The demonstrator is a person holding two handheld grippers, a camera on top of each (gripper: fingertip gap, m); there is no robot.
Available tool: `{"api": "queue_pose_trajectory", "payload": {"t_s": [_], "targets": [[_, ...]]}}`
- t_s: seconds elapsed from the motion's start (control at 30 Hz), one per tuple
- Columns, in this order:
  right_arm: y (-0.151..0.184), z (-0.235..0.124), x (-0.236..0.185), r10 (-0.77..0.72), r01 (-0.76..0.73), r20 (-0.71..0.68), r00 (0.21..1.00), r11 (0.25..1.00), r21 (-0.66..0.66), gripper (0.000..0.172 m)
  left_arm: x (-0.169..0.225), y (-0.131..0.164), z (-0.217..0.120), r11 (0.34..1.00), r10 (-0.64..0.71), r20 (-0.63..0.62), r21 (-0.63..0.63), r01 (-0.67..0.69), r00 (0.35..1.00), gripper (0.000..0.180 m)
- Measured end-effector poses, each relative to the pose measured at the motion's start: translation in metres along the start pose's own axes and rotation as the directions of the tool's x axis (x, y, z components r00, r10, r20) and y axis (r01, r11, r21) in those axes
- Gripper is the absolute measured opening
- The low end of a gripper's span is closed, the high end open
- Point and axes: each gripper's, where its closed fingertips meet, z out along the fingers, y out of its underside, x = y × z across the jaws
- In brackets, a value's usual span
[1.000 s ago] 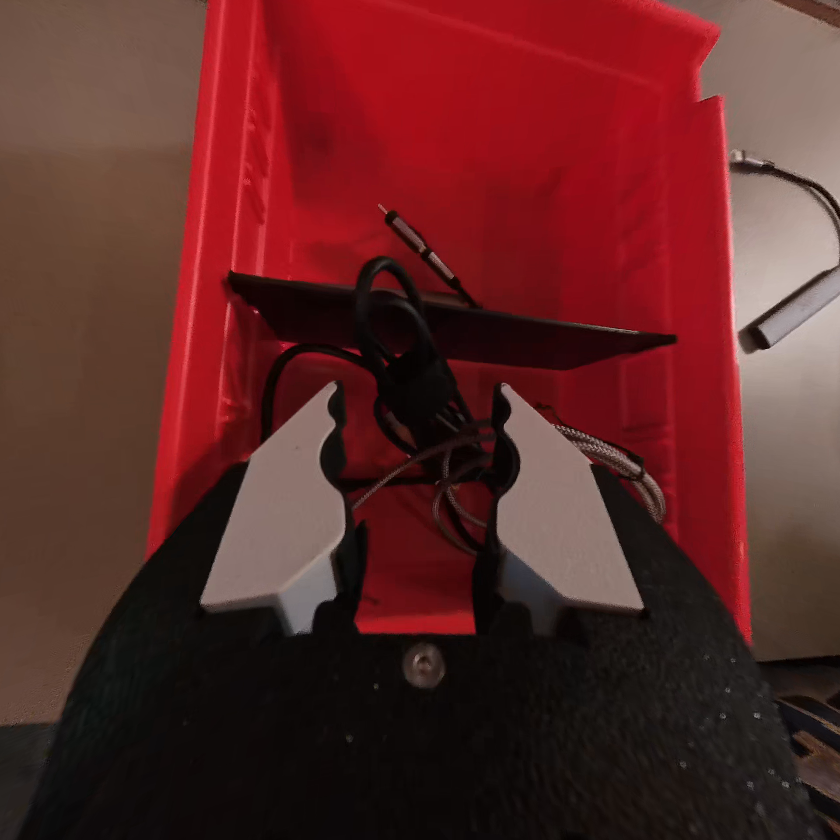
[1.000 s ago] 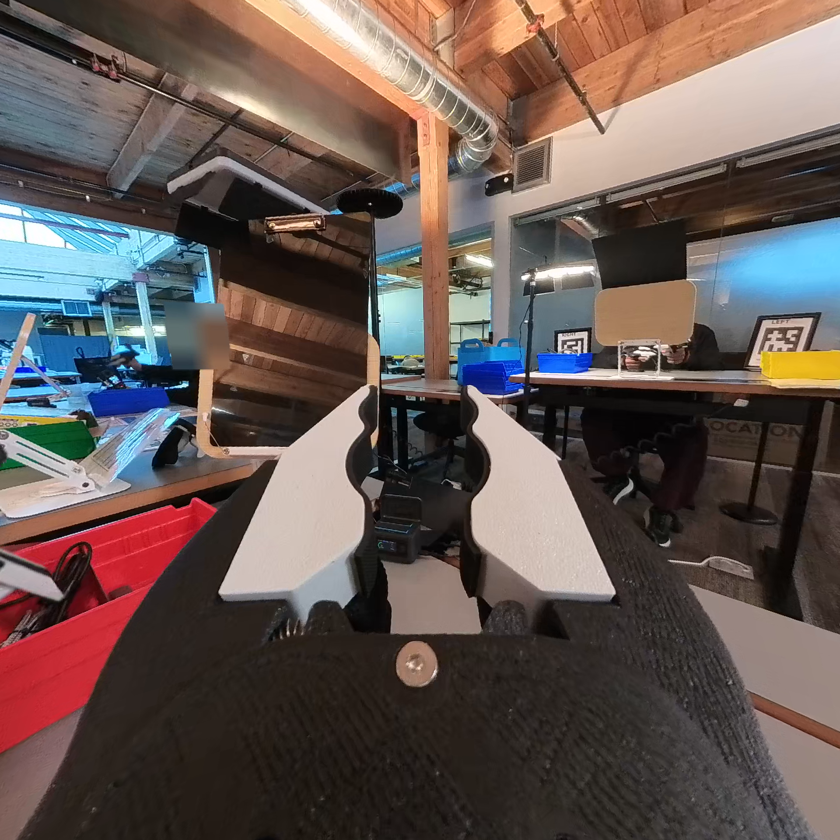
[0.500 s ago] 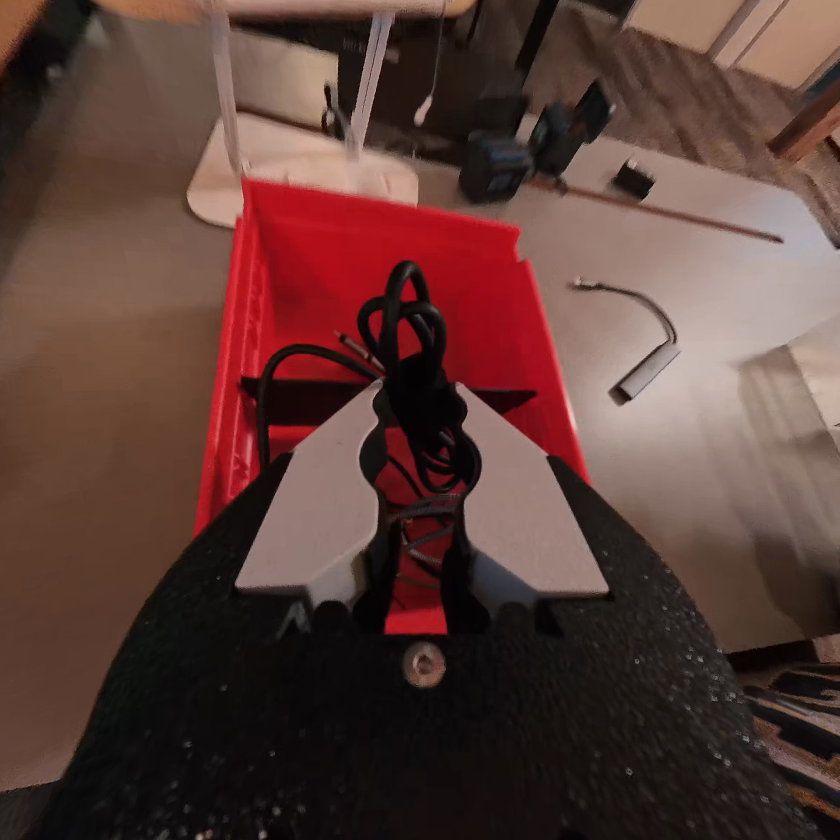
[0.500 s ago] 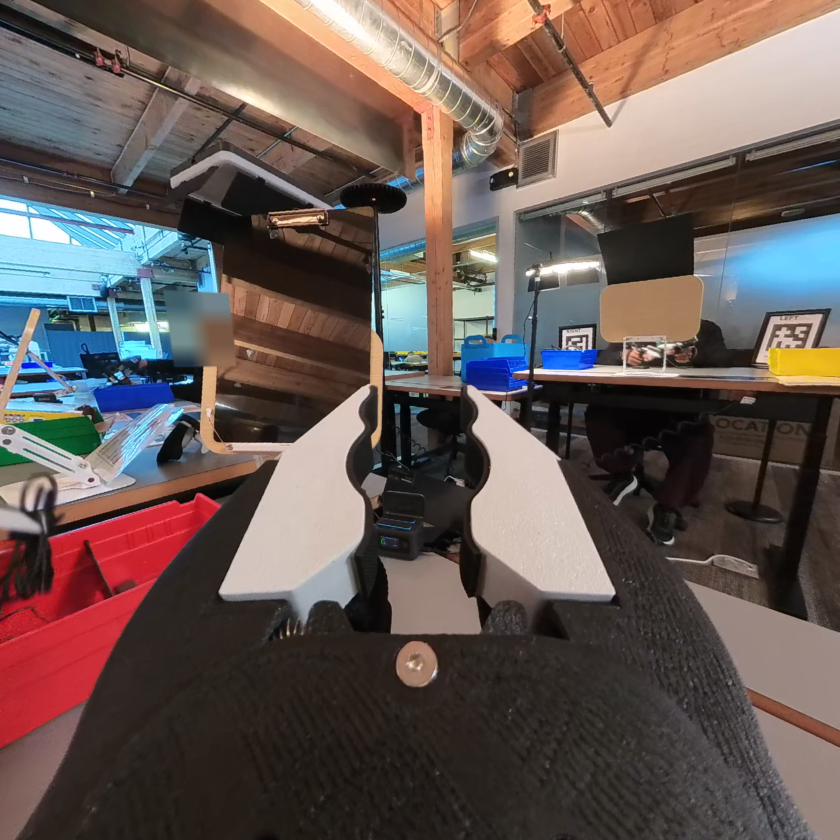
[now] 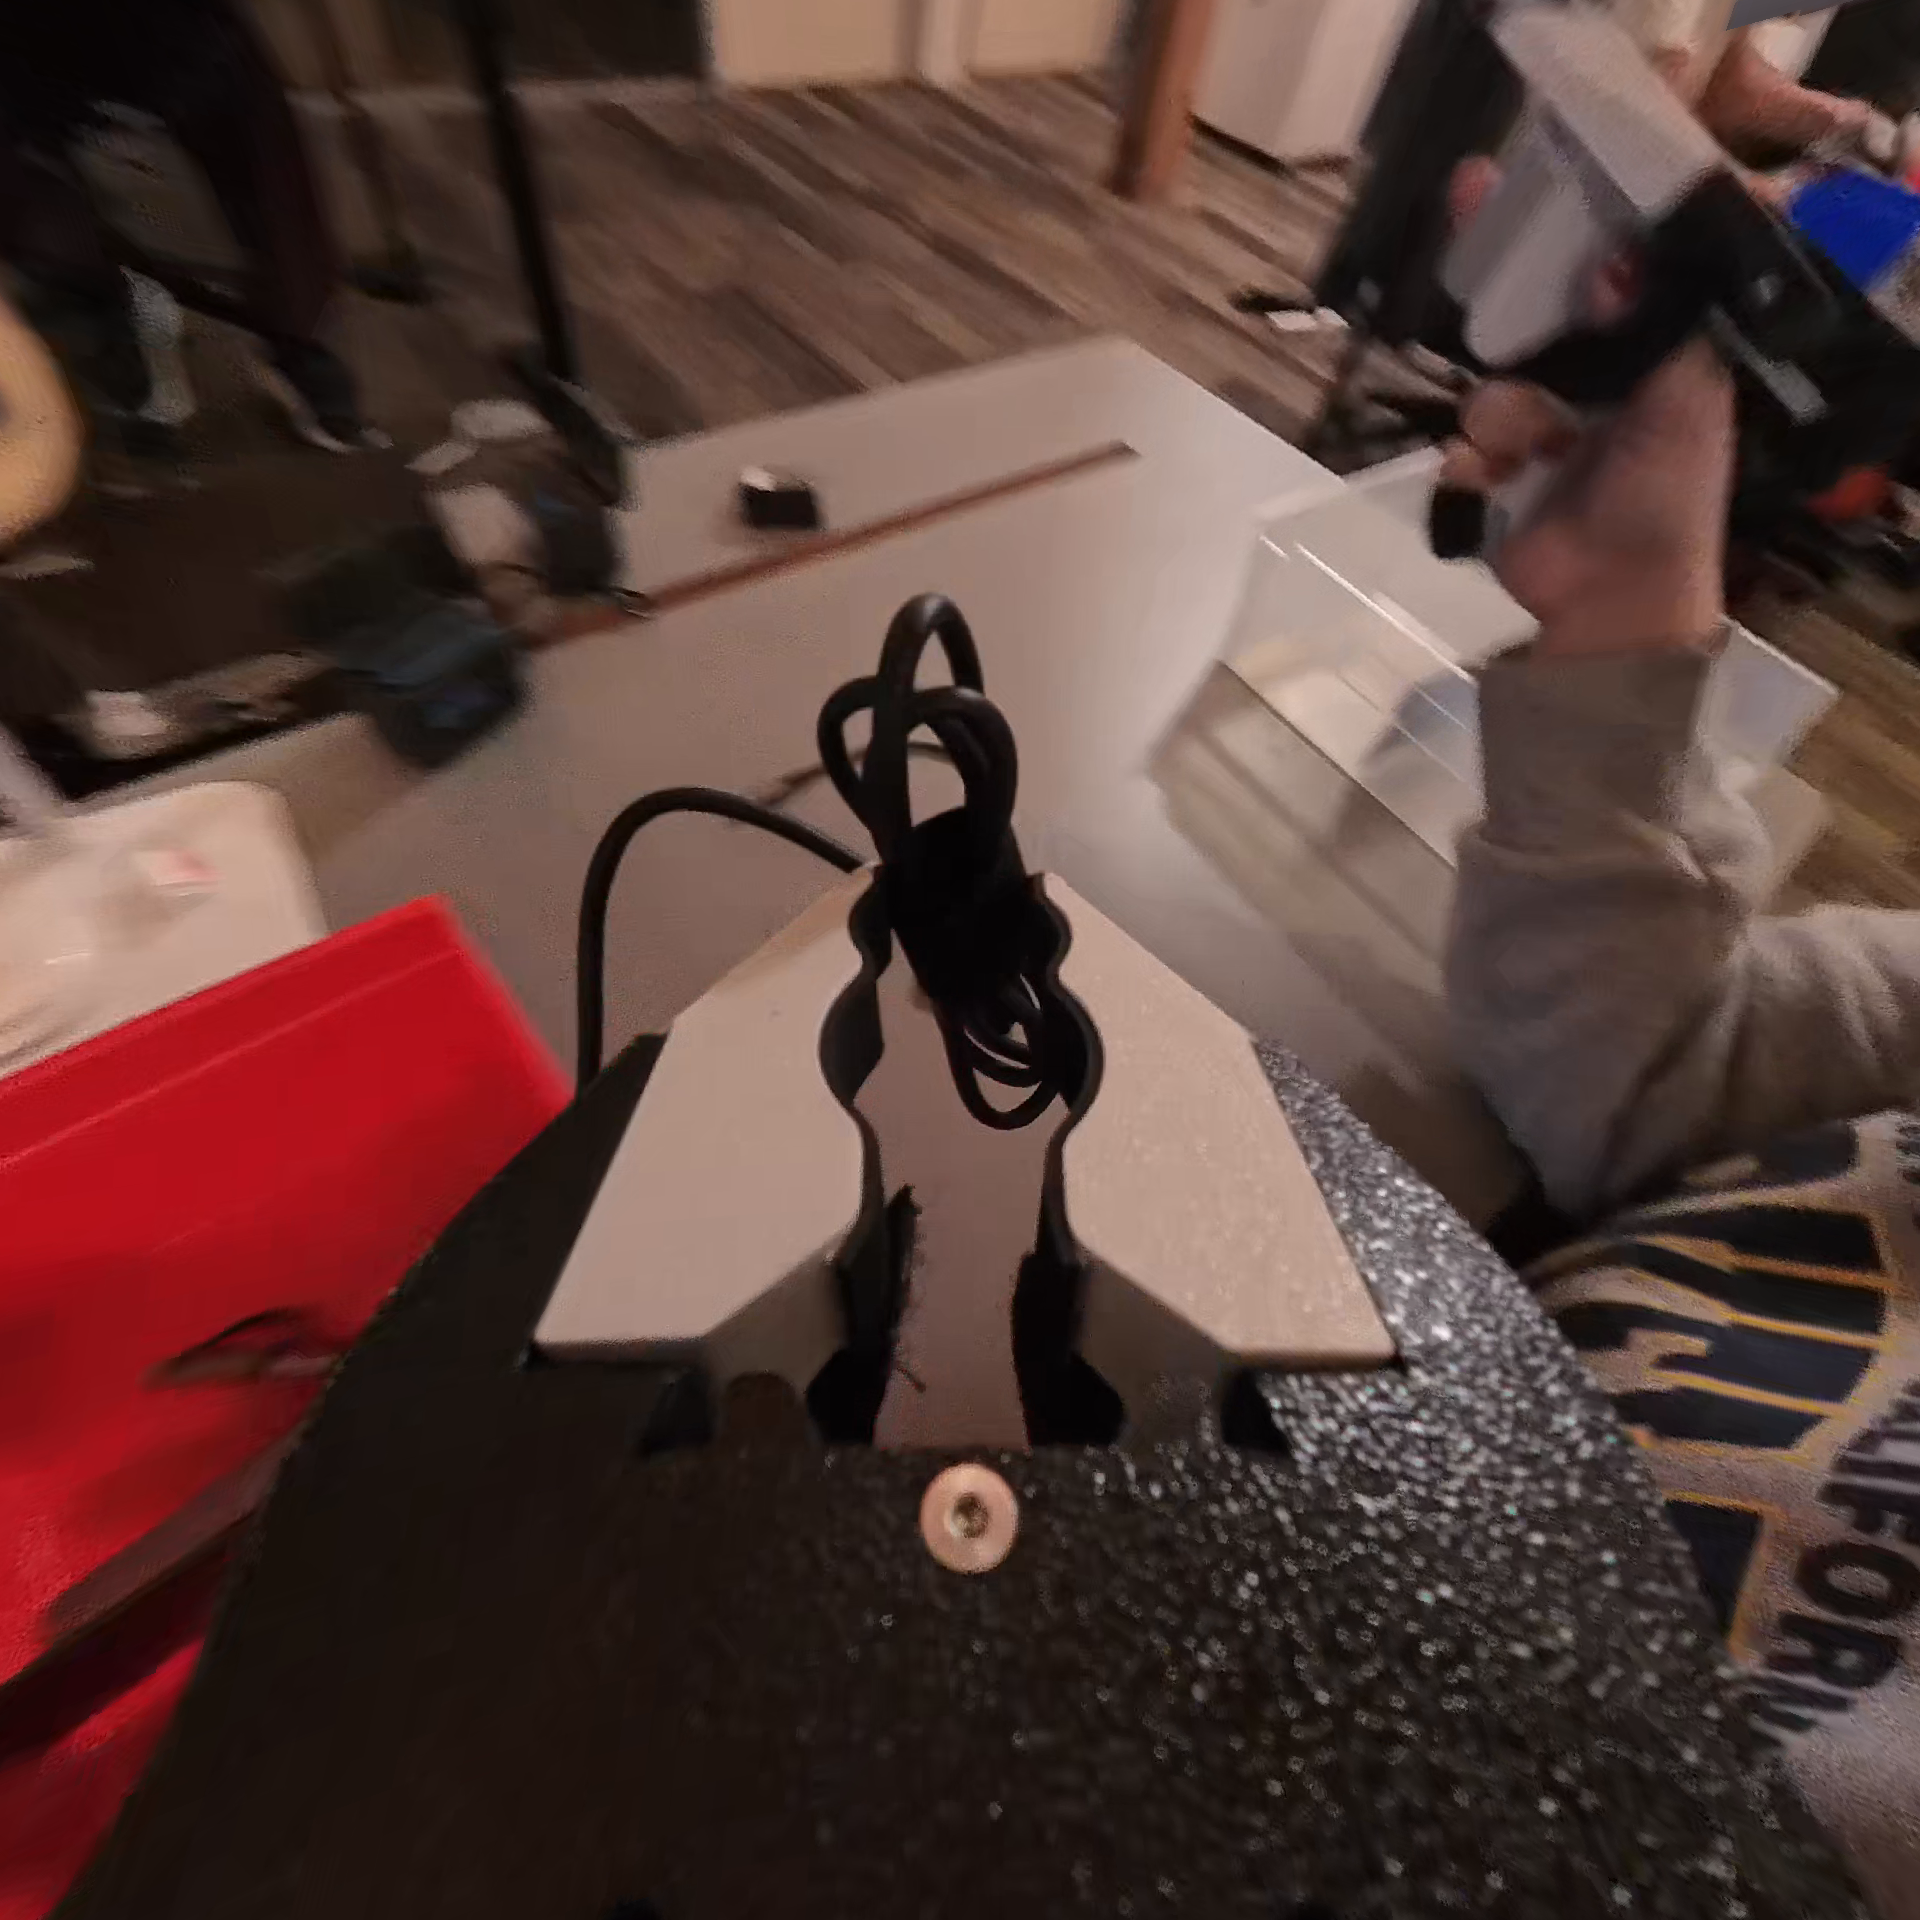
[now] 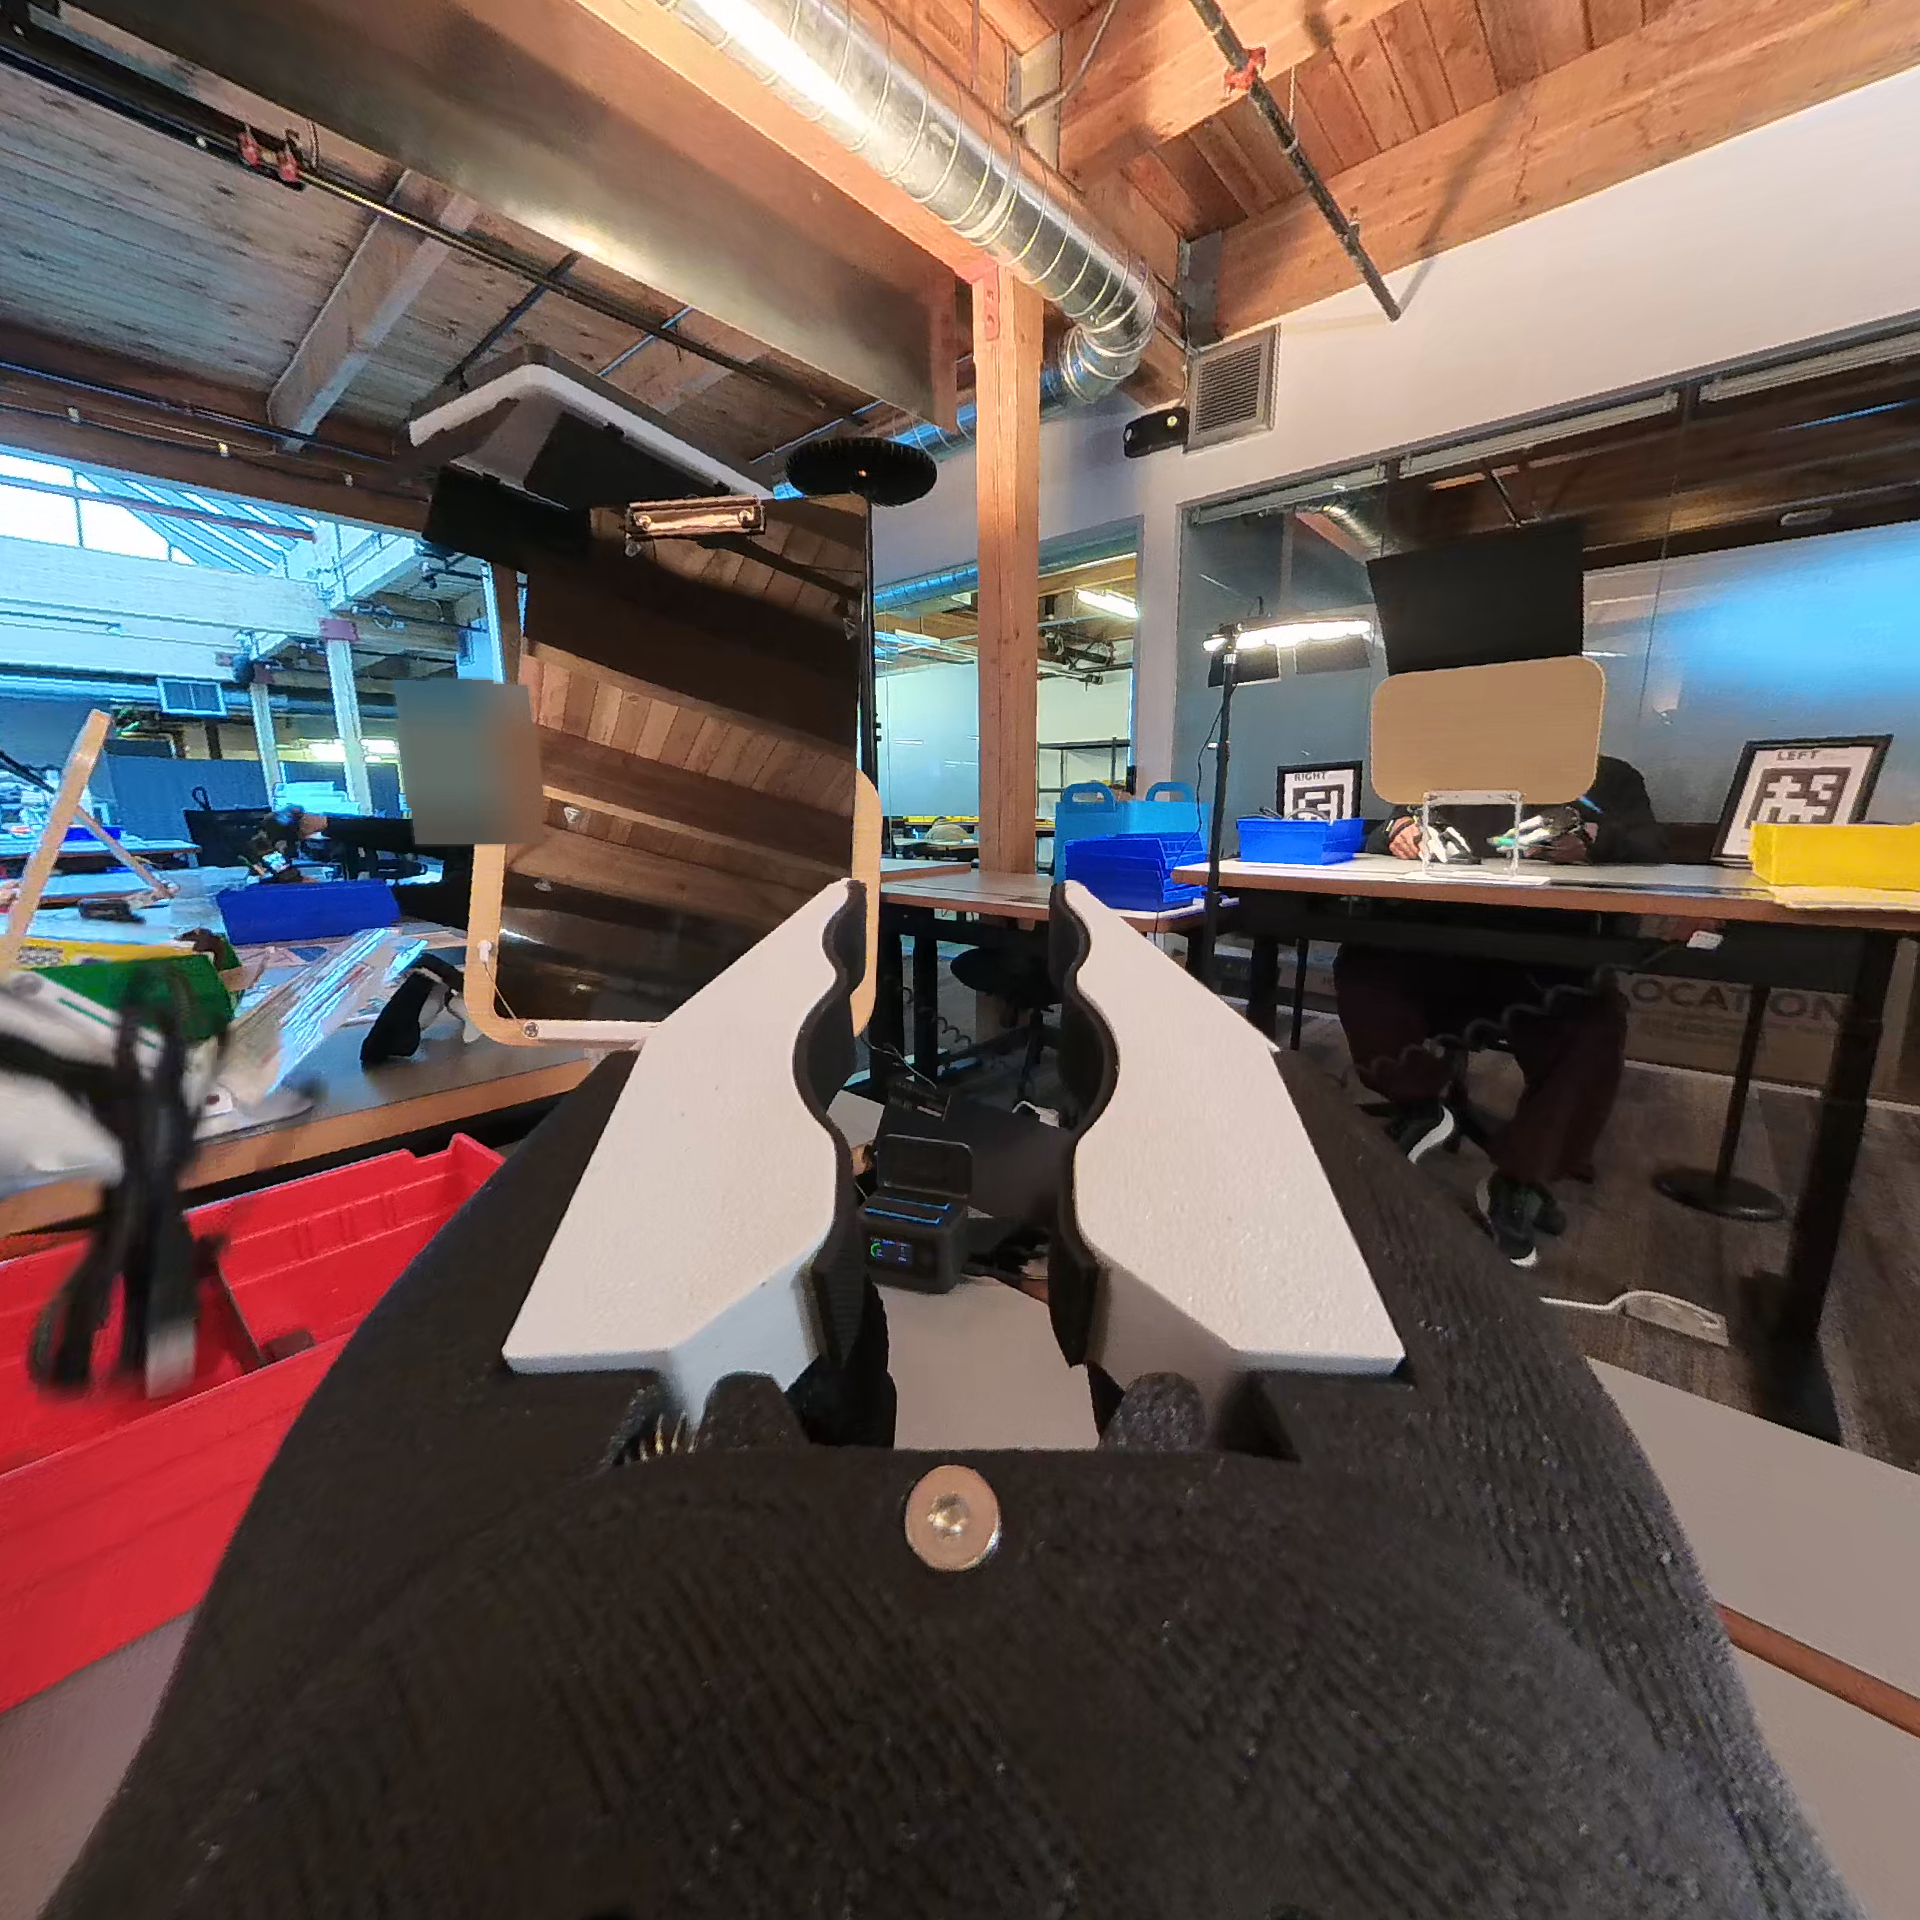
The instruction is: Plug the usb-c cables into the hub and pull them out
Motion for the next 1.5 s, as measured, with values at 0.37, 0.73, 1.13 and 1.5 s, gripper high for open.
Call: {"api": "queue_pose_trajectory", "payload": {"t_s": [0.37, 0.73, 1.13, 1.5], "targets": [[0.002, 0.001, -0.001, 0.005, -0.005, 0.011, 1.0, 1.0, -0.005, 0.033, 0.066, 0.084, 0.14, 0.979, 0.066, -0.137, -0.184, -0.091, 0.988, 0.027], [0.002, 0.001, 0.0, 0.014, -0.014, 0.012, 1.0, 1.0, -0.004, 0.033, 0.059, 0.038, 0.097, 0.981, 0.192, -0.045, 0.041, -0.19, 0.98, 0.052], [0.001, 0.0, 0.0, 0.022, -0.022, 0.02, 1.0, 1.0, 0.0, 0.033, -0.109, 0.098, -0.052, 0.945, 0.299, 0.526, -0.277, -0.173, 0.796, 0.042], [0.001, -0.001, 0.001, 0.025, -0.025, 0.021, 0.999, 1.0, 0.002, 0.033, -0.151, 0.213, -0.02, 0.828, 0.246, 0.39, -0.561, 0.017, 0.887, 0.044]]}}
